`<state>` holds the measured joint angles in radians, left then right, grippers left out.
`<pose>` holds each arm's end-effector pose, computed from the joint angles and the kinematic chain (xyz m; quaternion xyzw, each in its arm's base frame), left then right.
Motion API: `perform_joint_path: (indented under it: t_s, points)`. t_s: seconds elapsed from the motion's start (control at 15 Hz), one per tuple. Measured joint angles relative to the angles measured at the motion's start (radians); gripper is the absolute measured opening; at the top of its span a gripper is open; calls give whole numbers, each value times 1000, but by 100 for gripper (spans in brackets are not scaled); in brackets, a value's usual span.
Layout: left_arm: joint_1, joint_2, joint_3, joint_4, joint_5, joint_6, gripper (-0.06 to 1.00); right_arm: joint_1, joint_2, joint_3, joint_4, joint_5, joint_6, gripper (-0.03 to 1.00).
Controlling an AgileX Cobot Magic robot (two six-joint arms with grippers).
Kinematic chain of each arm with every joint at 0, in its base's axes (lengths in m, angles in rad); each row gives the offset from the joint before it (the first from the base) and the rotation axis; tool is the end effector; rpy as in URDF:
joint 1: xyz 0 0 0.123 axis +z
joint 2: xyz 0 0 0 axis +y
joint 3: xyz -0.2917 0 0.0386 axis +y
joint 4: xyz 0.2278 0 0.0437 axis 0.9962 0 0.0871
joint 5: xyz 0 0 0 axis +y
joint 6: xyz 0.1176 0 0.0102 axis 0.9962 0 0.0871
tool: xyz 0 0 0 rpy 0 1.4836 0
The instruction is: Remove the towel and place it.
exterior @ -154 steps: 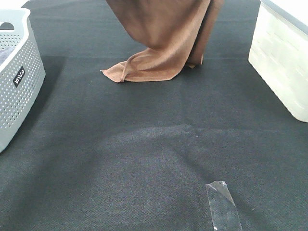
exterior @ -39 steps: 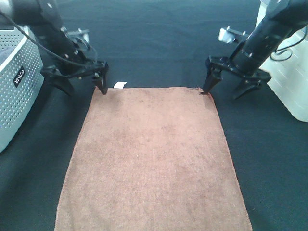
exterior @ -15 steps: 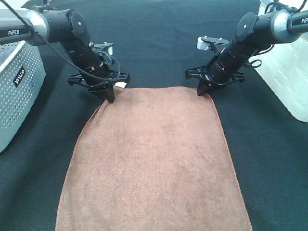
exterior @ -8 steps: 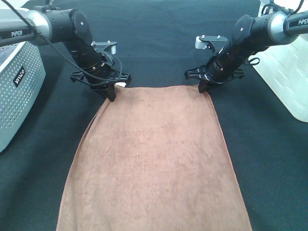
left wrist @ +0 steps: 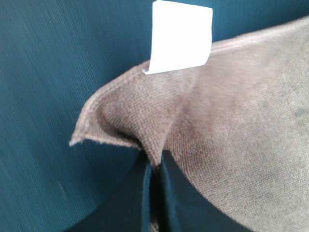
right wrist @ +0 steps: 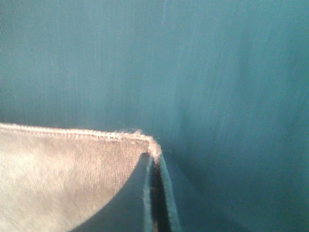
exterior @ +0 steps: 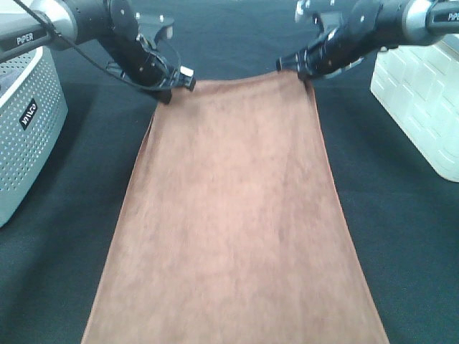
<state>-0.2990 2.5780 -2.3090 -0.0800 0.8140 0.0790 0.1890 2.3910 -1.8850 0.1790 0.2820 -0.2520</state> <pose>0.5356 -0.1723 0.1290 0.1623 0.9445 -0.0666 0.2777 0.5396 0.1092 0.1458 -0.1318 0.8961 0.0455 0.4214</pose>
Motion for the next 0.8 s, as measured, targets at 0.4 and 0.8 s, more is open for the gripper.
perform_joint_path:
  t_s: [0.4, 0.8]
  points:
    - [0, 1, -5, 12, -265, 3, 1, -22, -3, -23, 0, -153, 0, 0]
    - [0, 1, -5, 32, -345, 3, 1, -22, 6, -34, 0, -250, 0, 0]
